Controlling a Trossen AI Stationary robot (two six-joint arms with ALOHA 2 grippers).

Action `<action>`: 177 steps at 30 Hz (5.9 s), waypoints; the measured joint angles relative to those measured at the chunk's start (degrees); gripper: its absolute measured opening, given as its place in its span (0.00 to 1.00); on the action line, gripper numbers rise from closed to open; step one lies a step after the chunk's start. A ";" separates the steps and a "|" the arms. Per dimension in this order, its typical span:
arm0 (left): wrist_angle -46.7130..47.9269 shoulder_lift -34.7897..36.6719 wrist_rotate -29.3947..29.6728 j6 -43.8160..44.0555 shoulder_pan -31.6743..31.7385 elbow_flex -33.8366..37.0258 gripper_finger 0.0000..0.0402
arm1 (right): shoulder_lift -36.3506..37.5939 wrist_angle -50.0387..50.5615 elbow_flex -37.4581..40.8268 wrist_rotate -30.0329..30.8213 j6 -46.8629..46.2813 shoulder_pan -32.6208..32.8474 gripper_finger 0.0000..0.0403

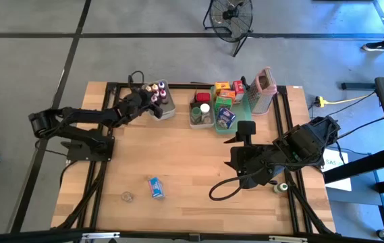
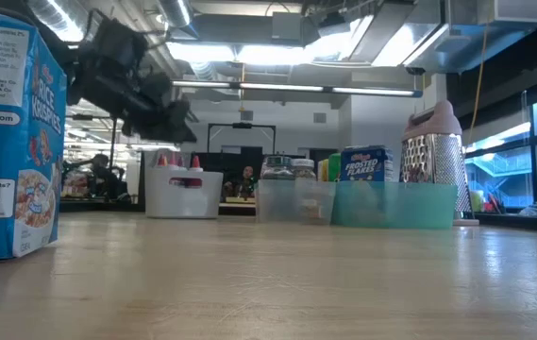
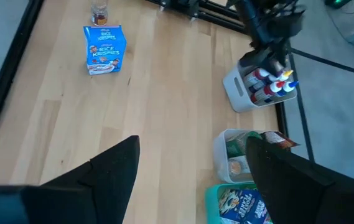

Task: Pick & Place Kitchen Items
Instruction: Put the pink food coloring bottle into the gray bin, then put the light blue cereal box into the green bin

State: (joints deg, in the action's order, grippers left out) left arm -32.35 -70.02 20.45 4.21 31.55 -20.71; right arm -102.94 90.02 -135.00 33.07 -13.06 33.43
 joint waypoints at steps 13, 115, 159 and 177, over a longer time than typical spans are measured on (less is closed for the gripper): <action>2.61 22.98 -16.95 2.54 -1.78 0.00 0.52 | -0.02 0.00 0.00 -3.34 -2.29 0.90 0.73; 28.61 3.00 -52.28 -22.95 -44.48 -3.10 0.80 | -16.35 -82.09 13.53 2.68 -10.58 4.66 0.73; 20.05 -2.99 -48.39 -29.52 -43.43 -3.10 0.80 | -16.31 -81.20 13.51 2.66 -13.53 4.48 0.73; 23.57 -2.97 -49.14 -33.51 -40.68 -3.10 0.80 | -16.73 -60.21 13.42 1.14 -31.41 4.25 0.73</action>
State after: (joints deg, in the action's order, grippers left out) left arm -8.77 -73.00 -28.69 -29.30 -9.13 -23.81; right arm -119.67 29.81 -121.58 34.21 -44.47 37.68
